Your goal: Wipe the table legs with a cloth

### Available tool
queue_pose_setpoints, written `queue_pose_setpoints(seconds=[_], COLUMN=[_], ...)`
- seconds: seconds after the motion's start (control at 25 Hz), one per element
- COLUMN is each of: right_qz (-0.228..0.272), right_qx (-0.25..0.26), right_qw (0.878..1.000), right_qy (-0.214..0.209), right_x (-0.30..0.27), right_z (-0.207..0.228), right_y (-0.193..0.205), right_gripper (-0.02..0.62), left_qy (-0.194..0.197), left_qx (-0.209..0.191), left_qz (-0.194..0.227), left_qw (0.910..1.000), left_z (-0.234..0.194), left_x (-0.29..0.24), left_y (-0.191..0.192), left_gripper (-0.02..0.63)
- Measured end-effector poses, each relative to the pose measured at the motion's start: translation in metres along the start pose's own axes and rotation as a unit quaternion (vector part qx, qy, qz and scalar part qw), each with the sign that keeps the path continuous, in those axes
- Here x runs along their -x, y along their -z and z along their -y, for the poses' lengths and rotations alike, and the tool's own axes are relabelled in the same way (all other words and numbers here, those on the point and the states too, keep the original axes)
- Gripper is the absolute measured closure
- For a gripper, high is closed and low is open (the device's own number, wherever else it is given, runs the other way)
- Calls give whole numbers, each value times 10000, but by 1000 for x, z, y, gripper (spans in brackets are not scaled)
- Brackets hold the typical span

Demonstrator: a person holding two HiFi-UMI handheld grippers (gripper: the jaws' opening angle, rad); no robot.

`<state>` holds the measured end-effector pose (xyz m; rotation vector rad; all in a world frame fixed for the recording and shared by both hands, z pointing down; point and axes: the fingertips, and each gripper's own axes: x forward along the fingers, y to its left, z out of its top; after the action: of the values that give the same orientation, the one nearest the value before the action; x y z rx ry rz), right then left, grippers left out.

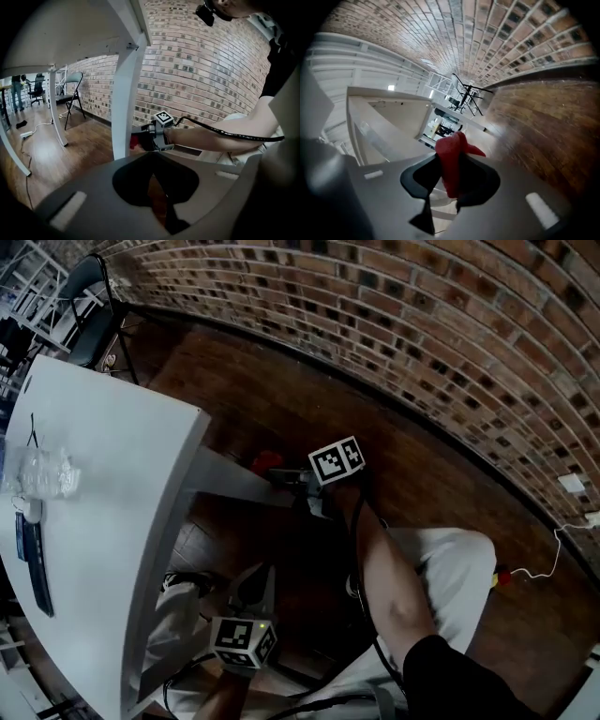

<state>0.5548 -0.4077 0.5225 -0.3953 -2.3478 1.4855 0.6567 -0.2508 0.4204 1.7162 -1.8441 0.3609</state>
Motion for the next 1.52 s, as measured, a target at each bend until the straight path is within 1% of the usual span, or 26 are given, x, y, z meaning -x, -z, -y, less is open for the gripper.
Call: queue_pose_setpoints(seconds=[0.16,0.24,0.32,0.4,0.52,0.6,0.68,0.8,0.92,1.04,1.16,1.24,1.44,1.52], right_qz=[175,396,720,1124,1807,2207,2463,2601,2551,2489,2489,2424,2268,2159], right_qx=[589,865,1143,1468,1874,1999,2047,2105,2245,2253,2183,2228,2321,2290], right_qw=[9977,9948,9900,9822,9651,9546,9473,9424,9403,9414,9428,9432,9446,9479], right_qy=[-270,-370,-398,-332,-293,-130,-23,-20,194,341,384,445,486,489], right_x=[20,25,31,43,63,78,89,91,82,77,78,75,64,57], right_z=[-73,-112,-150,-185,-240,-265,-283,-306,-318,-322,-321,-318,-314,-312], right_y=[-37,-52,-67,-82,-96,-97,-88,-72,-66,-66,-63,-57,-39,-30], right_gripper=[502,502,502,502,502,502,502,502,502,502,502,502,502,502], left_qy=[172,236,304,410,537,593,621,664,670,627,841,988,1155,1215], left_qx=[44,18,-36,-70,-114,-134,-100,-94,-137,-208,-318,-385,-604,-550], left_qz=[346,416,433,456,453,438,424,463,434,368,419,437,151,121], left_qw=[9992,9989,9986,9981,9975,9972,9971,9967,9967,9971,9951,9934,9914,9910], left_z=[12,13,14,18,24,25,26,25,18,12,14,16,14,19], left_x=[11,23,36,45,63,76,92,112,119,118,113,109,104,109], left_y=[-8,-7,-2,6,23,34,46,55,62,66,58,51,63,65], left_gripper=[603,603,603,603,603,603,603,603,603,603,603,603,603,603])
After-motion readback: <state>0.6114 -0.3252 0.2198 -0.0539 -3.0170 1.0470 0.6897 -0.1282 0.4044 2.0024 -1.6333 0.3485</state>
